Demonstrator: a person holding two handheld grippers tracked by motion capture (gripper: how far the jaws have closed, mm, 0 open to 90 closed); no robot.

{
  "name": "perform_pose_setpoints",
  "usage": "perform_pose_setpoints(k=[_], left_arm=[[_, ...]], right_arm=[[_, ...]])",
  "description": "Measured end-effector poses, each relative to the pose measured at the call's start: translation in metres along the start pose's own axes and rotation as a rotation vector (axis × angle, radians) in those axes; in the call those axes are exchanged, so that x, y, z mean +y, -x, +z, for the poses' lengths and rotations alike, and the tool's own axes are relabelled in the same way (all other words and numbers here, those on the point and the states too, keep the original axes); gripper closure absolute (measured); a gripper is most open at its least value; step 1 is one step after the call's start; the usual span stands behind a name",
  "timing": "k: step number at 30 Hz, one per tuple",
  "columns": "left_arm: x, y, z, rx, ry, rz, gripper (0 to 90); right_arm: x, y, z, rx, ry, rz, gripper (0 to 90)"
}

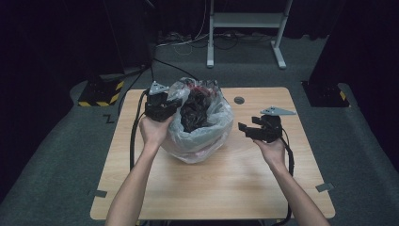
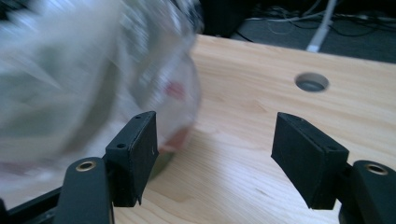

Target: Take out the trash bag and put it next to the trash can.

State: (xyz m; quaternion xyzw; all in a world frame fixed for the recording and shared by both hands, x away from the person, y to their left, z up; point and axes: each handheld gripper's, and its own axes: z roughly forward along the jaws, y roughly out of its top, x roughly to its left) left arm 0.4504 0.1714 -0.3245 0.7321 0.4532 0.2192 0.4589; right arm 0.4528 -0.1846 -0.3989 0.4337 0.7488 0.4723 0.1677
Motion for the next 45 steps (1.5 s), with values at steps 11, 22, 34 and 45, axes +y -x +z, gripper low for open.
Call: perform_pose_setpoints(k=[11,22,34,45], left_arm=[[-0.003,0.001,0.002,-0.002,0.0,0.001,88.8],[-0.004,0.004,0.003,-0.01,-0.004,0.007,88.8],[-0.004,0.007,0.0,-0.018,0.0,0.013,88.8],[0.0,0.015,0.004,-0.041,0.022,0.013,88.8]], right_arm=[[0.037,-0.009,-0.011,0.087,0.014,-0.005,32.6],[0.089,-0.036,0.009,0.082,-0.015,-0.083,32.4],[0.111,-0.048,0.047,0.091,-0.069,-0.062,54.6],[0.117,-0.05,0.053,0.125,-0.092,-0.096,89.0]])
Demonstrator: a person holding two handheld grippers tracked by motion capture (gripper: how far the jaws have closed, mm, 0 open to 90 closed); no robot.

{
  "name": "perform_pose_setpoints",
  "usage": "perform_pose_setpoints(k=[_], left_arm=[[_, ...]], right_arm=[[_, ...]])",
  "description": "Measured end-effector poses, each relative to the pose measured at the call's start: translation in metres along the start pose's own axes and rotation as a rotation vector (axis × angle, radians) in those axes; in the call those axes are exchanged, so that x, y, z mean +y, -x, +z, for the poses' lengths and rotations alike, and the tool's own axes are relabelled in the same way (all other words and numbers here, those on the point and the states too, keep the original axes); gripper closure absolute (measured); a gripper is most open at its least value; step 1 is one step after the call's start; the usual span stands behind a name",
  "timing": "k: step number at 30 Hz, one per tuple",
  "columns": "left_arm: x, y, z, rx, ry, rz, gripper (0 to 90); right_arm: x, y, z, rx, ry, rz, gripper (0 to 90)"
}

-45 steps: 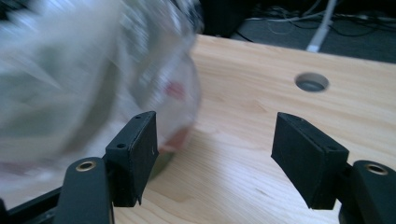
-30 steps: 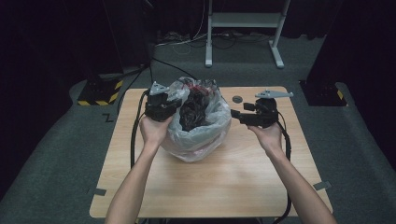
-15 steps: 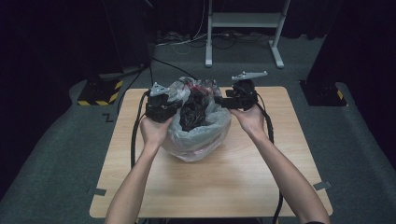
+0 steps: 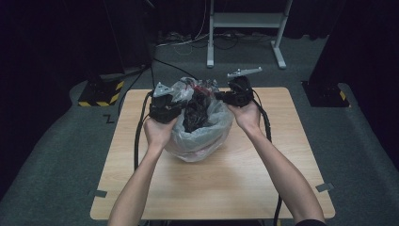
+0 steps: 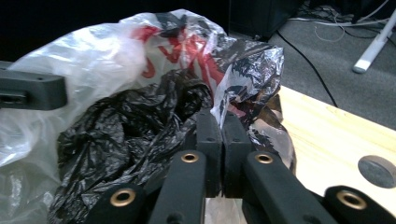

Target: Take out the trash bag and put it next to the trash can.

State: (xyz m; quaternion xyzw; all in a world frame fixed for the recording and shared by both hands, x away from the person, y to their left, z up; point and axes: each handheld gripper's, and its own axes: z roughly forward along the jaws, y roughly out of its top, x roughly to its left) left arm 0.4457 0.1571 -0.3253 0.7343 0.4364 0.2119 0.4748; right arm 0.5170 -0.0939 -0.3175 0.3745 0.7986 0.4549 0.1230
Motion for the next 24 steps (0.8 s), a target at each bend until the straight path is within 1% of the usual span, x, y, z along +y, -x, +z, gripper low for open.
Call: perform_pose_setpoints(k=[1,2,3,4,5,6,8,9,10,12,14,16,18,19,20,21,22,23,24], left_arm=[[0.0,0.001,0.002,-0.003,-0.001,0.003,88.8],[0.0,0.002,0.004,-0.004,-0.002,0.005,88.8],[0.0,0.002,0.004,-0.004,-0.002,0.005,88.8],[-0.001,0.004,0.006,-0.008,-0.004,0.003,88.8],[-0.001,0.006,0.008,-0.011,-0.007,0.007,88.8],[-0.001,0.009,0.011,-0.01,-0.015,0.016,88.8],[-0.001,0.012,0.014,-0.007,-0.024,0.029,88.8],[-0.001,0.012,0.014,-0.007,-0.024,0.029,88.8],[-0.001,0.015,0.017,0.001,-0.04,0.051,88.8],[-0.001,0.018,0.02,0.01,-0.055,0.074,88.8],[-0.002,0.02,0.022,0.012,-0.063,0.078,88.7],[-0.002,0.023,0.024,0.017,-0.075,0.089,88.8],[-0.002,0.024,0.026,0.021,-0.085,0.1,88.8],[-0.002,0.024,0.026,0.021,-0.085,0.1,88.8],[-0.002,0.025,0.028,0.027,-0.097,0.106,88.7],[-0.002,0.025,0.028,0.027,-0.097,0.106,88.7],[-0.002,0.026,0.028,0.027,-0.1,0.107,88.7],[-0.002,0.027,0.029,0.036,-0.112,0.118,88.8],[-0.003,0.027,0.03,0.035,-0.116,0.118,88.7]], right_arm=[[0.001,-0.001,0.0,0.007,0.002,-0.005,89.2],[0.002,-0.002,0.0,0.018,0.003,-0.001,89.3],[0.002,-0.002,0.0,0.018,0.003,-0.001,89.3],[0.005,-0.005,0.0,0.039,0.005,0.001,89.4],[0.005,-0.005,0.0,0.039,0.005,0.001,89.4],[0.007,-0.007,0.001,0.053,-0.002,0.007,89.3],[0.009,-0.009,0.003,0.061,-0.004,0.01,89.2],[0.009,-0.009,0.003,0.061,-0.004,0.01,89.2],[0.011,-0.013,0.004,0.076,-0.003,0.014,88.7],[0.013,-0.015,0.005,0.087,-0.004,0.013,86.3],[0.014,-0.019,0.007,0.09,-0.009,0.002,84.9],[0.015,-0.022,0.008,0.092,-0.016,0.004,83.3],[0.016,-0.024,0.01,0.1,-0.018,0.008,78.2],[0.016,-0.024,0.01,0.1,-0.018,0.008,78.2],[0.016,-0.025,0.012,0.112,-0.025,0.026,71.5],[0.016,-0.025,0.012,0.112,-0.025,0.026,71.5],[0.016,-0.025,0.014,0.115,-0.025,0.03,69.5],[0.016,-0.025,0.016,0.119,-0.027,0.05,61.8],[0.017,-0.025,0.018,0.122,-0.031,0.06,59.0]])
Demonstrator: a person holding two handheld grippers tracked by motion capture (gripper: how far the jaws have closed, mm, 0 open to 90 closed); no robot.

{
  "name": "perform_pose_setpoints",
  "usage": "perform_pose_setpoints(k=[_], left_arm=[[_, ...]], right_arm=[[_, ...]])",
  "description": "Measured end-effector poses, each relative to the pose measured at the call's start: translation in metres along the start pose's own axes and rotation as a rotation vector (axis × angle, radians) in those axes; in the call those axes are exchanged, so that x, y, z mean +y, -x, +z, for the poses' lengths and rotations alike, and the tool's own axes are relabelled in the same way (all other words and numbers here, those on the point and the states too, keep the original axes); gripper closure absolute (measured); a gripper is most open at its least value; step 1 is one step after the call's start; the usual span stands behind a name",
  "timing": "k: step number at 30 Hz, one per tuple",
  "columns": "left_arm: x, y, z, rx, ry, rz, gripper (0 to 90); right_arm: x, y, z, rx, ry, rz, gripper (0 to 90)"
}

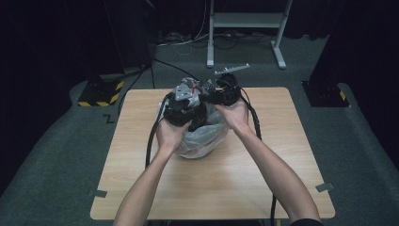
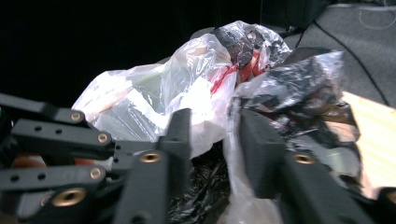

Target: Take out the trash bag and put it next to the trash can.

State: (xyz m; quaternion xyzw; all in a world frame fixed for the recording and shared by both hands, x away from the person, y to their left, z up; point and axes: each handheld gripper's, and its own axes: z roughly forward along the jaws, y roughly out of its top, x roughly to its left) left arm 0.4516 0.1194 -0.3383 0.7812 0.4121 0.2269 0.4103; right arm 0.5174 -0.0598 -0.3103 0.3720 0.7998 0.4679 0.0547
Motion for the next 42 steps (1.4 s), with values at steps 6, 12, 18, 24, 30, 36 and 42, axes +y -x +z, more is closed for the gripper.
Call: perform_pose_setpoints(k=[6,12,18,24,30,36,42], left_arm=[[-0.001,0.002,0.002,0.003,-0.012,0.014,88.7],[-0.001,0.002,0.002,0.01,-0.013,0.023,88.3],[-0.002,0.003,0.002,0.008,-0.008,0.025,85.7],[-0.003,0.002,0.0,-0.003,0.004,0.01,77.5],[-0.006,0.002,-0.004,0.006,0.034,0.002,62.1],[-0.01,-0.001,-0.009,0.027,0.058,-0.021,46.9],[-0.014,-0.007,-0.023,0.078,0.116,-0.08,34.8]], right_arm=[[0.003,-0.003,0.009,-0.017,-0.032,0.025,48.2],[0.005,-0.009,0.019,-0.016,-0.065,0.022,48.1],[0.004,-0.01,0.027,-0.02,-0.088,0.018,67.4],[0.004,-0.014,0.029,-0.02,-0.096,-0.012,80.5],[0.004,-0.017,0.029,-0.044,-0.099,-0.056,86.7],[0.005,-0.02,0.026,-0.059,-0.086,-0.085,87.7],[0.008,-0.024,0.021,-0.079,-0.07,-0.124,87.9]])
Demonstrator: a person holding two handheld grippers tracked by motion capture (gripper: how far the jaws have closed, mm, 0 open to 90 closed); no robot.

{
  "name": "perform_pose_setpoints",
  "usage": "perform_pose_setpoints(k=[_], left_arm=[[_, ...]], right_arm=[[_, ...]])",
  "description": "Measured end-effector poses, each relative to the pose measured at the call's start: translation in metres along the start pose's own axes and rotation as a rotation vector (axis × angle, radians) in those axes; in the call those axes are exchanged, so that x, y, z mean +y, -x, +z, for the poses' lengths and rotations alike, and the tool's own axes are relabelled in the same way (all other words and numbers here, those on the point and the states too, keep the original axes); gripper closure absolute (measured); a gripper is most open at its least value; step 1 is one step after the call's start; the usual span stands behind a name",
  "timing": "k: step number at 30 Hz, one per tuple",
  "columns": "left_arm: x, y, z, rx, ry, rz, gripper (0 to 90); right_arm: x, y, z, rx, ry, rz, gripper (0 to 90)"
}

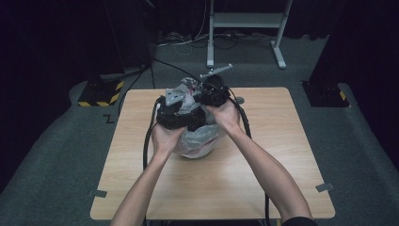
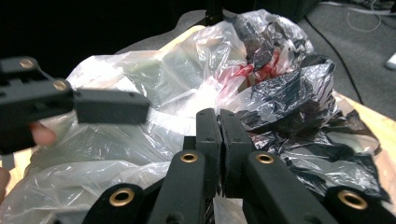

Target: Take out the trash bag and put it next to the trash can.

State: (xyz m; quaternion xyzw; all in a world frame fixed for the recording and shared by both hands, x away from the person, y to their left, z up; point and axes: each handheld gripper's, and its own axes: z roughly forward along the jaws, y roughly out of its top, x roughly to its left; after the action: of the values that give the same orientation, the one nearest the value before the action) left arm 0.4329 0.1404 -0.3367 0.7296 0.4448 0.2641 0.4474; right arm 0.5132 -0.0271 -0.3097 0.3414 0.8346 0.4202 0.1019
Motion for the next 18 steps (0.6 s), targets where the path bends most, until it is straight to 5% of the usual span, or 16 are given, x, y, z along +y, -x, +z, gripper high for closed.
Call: perform_pose_setpoints(k=[18], left_arm=[[-0.01,-0.028,-0.032,0.017,0.079,-0.084,31.1]], right_arm=[[0.01,-0.006,-0.029,-0.017,0.059,-0.058,88.0]])
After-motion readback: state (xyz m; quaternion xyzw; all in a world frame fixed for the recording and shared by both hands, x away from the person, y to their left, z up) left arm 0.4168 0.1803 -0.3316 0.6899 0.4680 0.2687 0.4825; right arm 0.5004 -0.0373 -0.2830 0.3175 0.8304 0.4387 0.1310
